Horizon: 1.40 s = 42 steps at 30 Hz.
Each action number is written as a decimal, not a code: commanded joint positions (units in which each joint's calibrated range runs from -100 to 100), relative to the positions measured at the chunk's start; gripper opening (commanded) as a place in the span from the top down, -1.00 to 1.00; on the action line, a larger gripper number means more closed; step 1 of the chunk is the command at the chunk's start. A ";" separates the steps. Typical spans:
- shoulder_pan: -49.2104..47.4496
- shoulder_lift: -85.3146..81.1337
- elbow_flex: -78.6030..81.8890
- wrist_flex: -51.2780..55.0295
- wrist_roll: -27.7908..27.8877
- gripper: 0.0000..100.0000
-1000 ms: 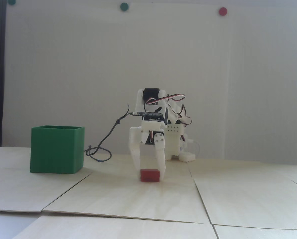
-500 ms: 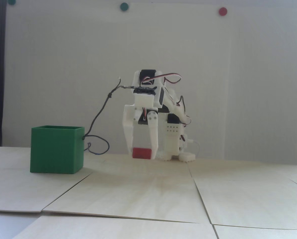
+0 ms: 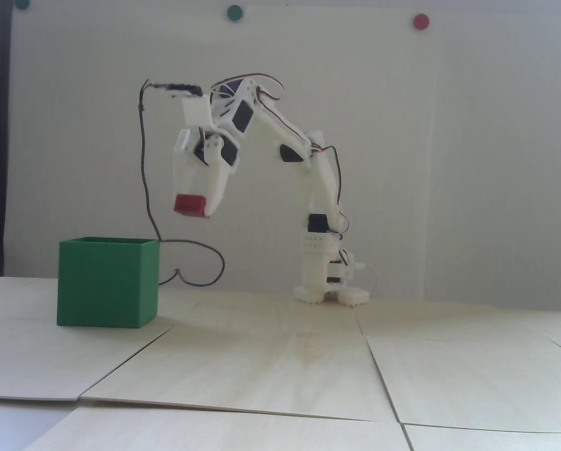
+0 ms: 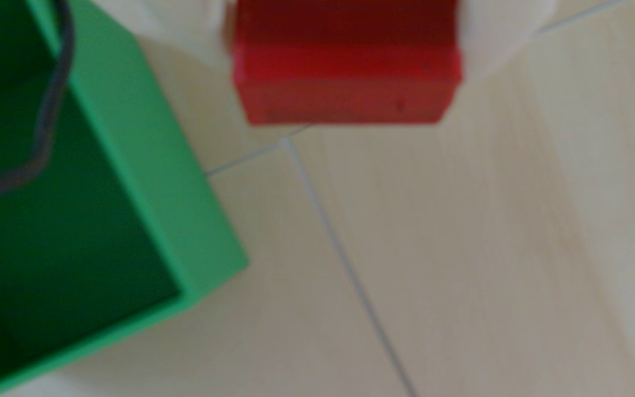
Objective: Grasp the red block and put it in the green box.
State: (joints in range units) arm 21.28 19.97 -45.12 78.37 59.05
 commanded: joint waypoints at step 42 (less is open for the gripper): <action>14.30 -9.58 0.05 1.39 -6.79 0.95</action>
State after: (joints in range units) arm 37.64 15.65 -44.49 79.53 54.17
